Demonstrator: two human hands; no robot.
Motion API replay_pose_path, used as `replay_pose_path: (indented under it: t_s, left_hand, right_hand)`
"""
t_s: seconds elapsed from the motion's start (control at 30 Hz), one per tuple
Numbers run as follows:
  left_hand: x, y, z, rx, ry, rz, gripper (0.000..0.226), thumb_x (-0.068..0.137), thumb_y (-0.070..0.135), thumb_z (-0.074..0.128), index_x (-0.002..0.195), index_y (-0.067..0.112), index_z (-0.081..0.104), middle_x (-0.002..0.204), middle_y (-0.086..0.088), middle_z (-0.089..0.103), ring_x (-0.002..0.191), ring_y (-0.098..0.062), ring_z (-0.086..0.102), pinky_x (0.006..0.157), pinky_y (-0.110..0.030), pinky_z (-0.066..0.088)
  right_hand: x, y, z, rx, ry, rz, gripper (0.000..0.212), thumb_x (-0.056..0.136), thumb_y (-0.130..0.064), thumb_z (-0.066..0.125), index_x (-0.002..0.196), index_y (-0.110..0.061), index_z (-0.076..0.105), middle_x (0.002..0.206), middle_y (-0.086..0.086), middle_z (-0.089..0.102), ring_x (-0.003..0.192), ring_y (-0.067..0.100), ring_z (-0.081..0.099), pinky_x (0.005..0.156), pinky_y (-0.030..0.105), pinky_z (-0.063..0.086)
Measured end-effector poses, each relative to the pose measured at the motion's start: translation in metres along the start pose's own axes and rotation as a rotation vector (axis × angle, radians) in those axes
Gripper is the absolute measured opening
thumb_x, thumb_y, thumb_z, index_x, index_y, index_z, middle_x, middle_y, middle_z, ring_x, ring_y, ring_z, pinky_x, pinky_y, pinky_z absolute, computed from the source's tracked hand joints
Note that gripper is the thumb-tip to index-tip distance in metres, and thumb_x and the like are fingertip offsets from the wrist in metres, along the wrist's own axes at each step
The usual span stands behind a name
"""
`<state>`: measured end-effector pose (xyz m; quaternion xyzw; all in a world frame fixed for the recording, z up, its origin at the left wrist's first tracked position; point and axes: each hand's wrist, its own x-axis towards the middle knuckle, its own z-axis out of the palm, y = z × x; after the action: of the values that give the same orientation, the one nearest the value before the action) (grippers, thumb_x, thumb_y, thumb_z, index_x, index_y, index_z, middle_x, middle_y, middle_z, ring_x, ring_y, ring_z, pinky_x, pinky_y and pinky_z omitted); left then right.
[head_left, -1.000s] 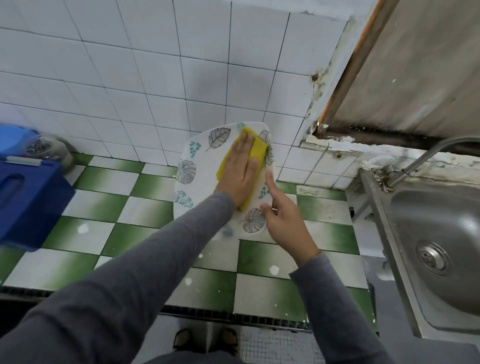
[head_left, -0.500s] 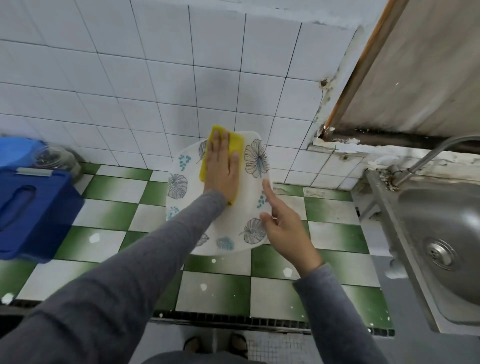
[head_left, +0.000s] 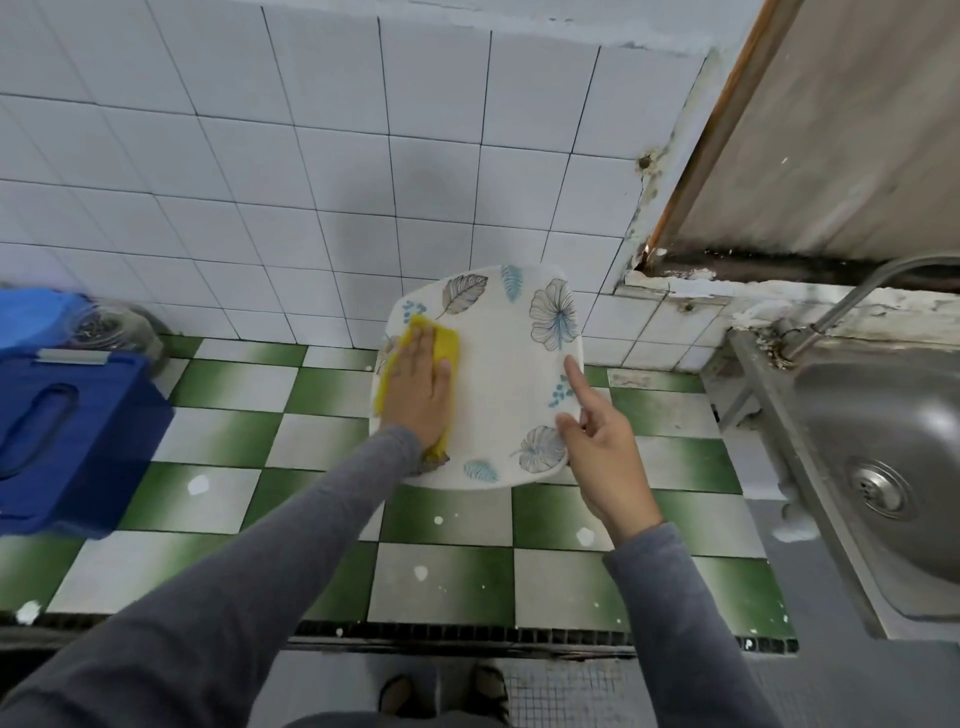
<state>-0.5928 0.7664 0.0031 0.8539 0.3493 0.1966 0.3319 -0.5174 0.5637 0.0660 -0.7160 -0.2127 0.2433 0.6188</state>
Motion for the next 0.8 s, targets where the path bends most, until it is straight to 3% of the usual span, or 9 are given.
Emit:
replay_pose_path:
  t_s: [0.1,0.2,0.33,0.43,0.47,0.53,0.6,0.73,0.8]
  left_hand:
    - [-0.031,0.030,0.023,-0.096,-0.066,0.188,0.060,0.101,0.044,0.021,0.156,0.024,0.008,0.165,0.005,0.005,0.153,-0.014,0.003,0.123,-0.028,0.000]
    - [-0.023,0.039,0.023,-0.088,-0.088,0.296,0.062,0.100,0.051,0.019,0.157,0.027,0.012,0.166,0.005,0.009,0.153,-0.014,0.004,0.124,-0.031,0.000]
    - [0.025,0.010,-0.007,-0.047,0.066,0.008,0.070,0.096,0.046,0.017,0.158,0.015,0.011,0.167,-0.003,0.005,0.154,-0.020,0.004,0.125,-0.035,0.001]
    - [0.023,0.019,-0.010,-0.064,0.078,0.053,0.066,0.098,0.041,0.018,0.158,0.013,0.013,0.167,-0.002,0.005,0.153,-0.015,0.003,0.125,-0.033,0.001]
    - [0.014,0.030,-0.004,-0.100,0.041,0.136,0.063,0.100,0.041,0.020,0.158,0.016,0.016,0.166,0.000,0.008,0.153,-0.012,0.005,0.125,-0.033,0.003]
    - [-0.001,0.044,0.006,-0.140,-0.037,0.297,0.060,0.102,0.046,0.023,0.157,0.021,0.021,0.166,0.003,0.014,0.152,-0.010,0.009,0.125,-0.034,0.006]
    - [0.004,0.044,0.004,-0.138,-0.064,0.354,0.062,0.102,0.050,0.023,0.157,0.022,0.022,0.165,0.004,0.014,0.152,-0.010,0.008,0.125,-0.034,0.005]
    - [0.040,0.041,-0.008,-0.129,0.129,0.054,0.067,0.098,0.049,0.019,0.158,0.018,0.017,0.167,-0.001,0.006,0.154,-0.018,0.004,0.125,-0.040,0.006]
    - [0.036,0.057,-0.002,-0.178,0.133,0.046,0.064,0.099,0.044,0.023,0.157,0.018,0.021,0.166,-0.001,0.010,0.153,-0.017,0.008,0.125,-0.041,0.008]
  right_hand:
    - [0.008,-0.002,0.008,-0.052,-0.013,-0.039,0.067,0.099,0.007,0.046,0.148,-0.039,0.041,0.119,-0.005,0.065,0.094,0.009,0.058,0.092,0.025,0.048]
    - [0.002,0.000,0.010,-0.078,-0.009,-0.062,0.065,0.099,0.008,0.047,0.150,-0.032,0.038,0.074,-0.014,0.054,0.058,0.000,0.037,0.061,0.013,0.039]
    - [-0.011,0.010,0.000,-0.052,-0.043,-0.070,0.068,0.099,0.006,0.049,0.144,-0.044,0.040,0.086,-0.016,0.061,0.077,0.011,0.048,0.084,0.031,0.048]
    - [-0.007,0.008,0.005,-0.132,-0.058,-0.096,0.069,0.098,0.000,0.051,0.146,-0.049,0.040,0.098,-0.004,0.074,0.078,0.022,0.059,0.092,0.051,0.053]
    - [-0.004,0.007,0.008,-0.153,-0.057,-0.092,0.068,0.098,0.002,0.051,0.149,-0.042,0.040,0.085,-0.006,0.073,0.071,0.011,0.055,0.085,0.037,0.057]
    - [0.001,0.005,0.012,-0.196,-0.059,-0.113,0.067,0.098,0.006,0.049,0.151,-0.031,0.034,0.054,-0.021,0.050,0.054,0.001,0.035,0.060,0.015,0.040]
    - [0.001,0.003,0.013,-0.191,-0.047,-0.148,0.068,0.097,0.006,0.050,0.149,-0.033,0.029,0.055,-0.018,0.038,0.053,0.004,0.030,0.057,0.016,0.033]
    - [-0.004,0.001,0.011,-0.270,-0.068,-0.199,0.067,0.097,0.005,0.052,0.151,-0.031,0.032,0.068,-0.008,0.029,0.057,0.005,0.030,0.060,0.018,0.033]
    - [-0.002,-0.003,0.013,-0.282,-0.082,-0.215,0.067,0.098,0.003,0.052,0.152,-0.030,0.032,0.067,-0.008,0.028,0.057,0.005,0.031,0.059,0.015,0.032]
